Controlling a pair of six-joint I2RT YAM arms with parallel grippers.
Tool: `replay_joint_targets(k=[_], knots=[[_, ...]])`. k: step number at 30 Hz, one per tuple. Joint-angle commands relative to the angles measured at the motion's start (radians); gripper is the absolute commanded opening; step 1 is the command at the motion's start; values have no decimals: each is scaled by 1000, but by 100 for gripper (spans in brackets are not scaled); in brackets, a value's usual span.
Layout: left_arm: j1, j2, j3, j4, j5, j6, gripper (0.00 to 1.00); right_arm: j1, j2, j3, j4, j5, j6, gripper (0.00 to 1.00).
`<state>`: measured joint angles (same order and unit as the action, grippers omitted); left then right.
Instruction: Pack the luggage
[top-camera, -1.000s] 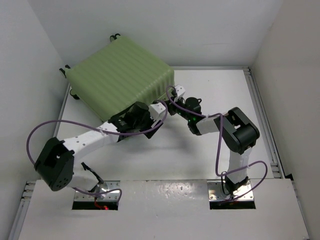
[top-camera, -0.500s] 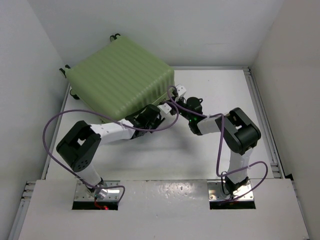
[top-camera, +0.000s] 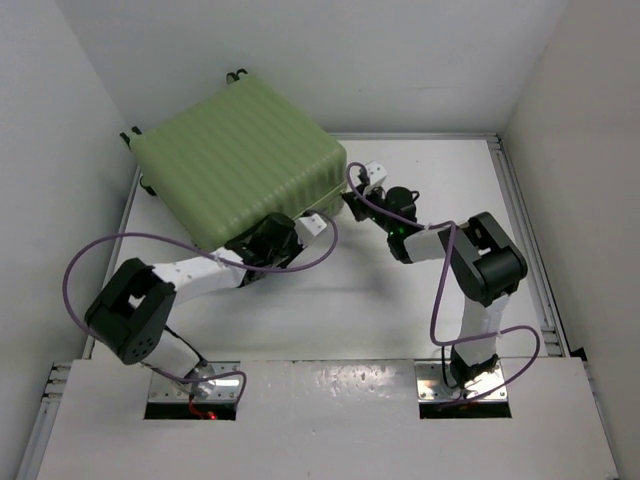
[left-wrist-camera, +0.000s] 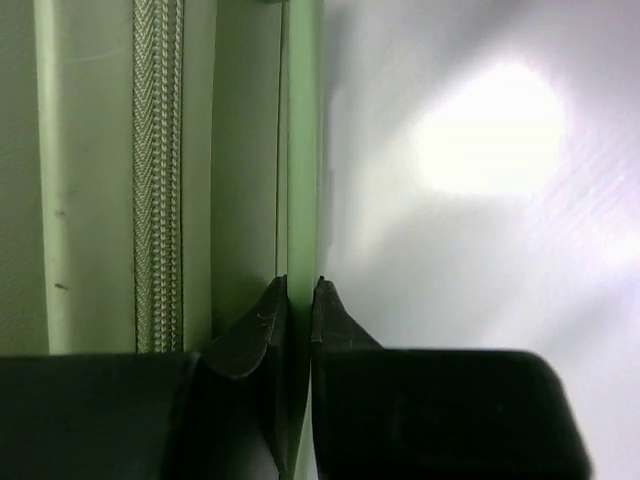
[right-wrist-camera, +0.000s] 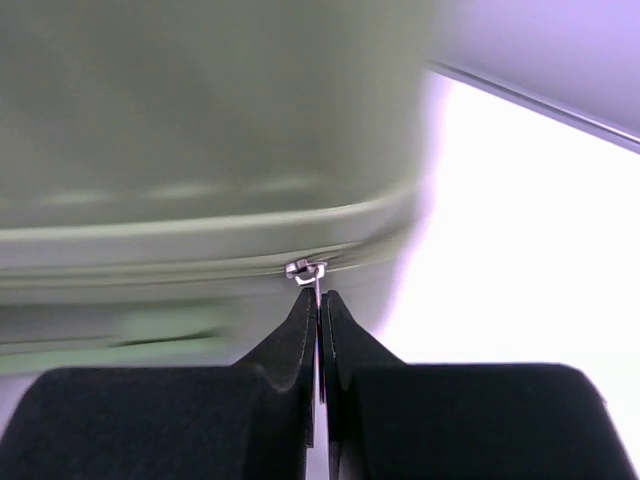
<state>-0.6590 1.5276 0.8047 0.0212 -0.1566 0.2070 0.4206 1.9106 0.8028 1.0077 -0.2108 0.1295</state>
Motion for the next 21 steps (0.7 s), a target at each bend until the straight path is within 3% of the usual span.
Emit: replay_joint_targets(k=[1, 11, 21], knots=[[35, -107, -104, -211, -5, 72, 0, -91, 1, 36, 22, 100, -42, 0], [82, -277, -217, -256, 114, 242, 0, -161, 24, 81, 19, 53, -39, 0], [264, -497, -328, -354, 242, 649, 0, -212, 83, 130, 66, -142, -33, 0]])
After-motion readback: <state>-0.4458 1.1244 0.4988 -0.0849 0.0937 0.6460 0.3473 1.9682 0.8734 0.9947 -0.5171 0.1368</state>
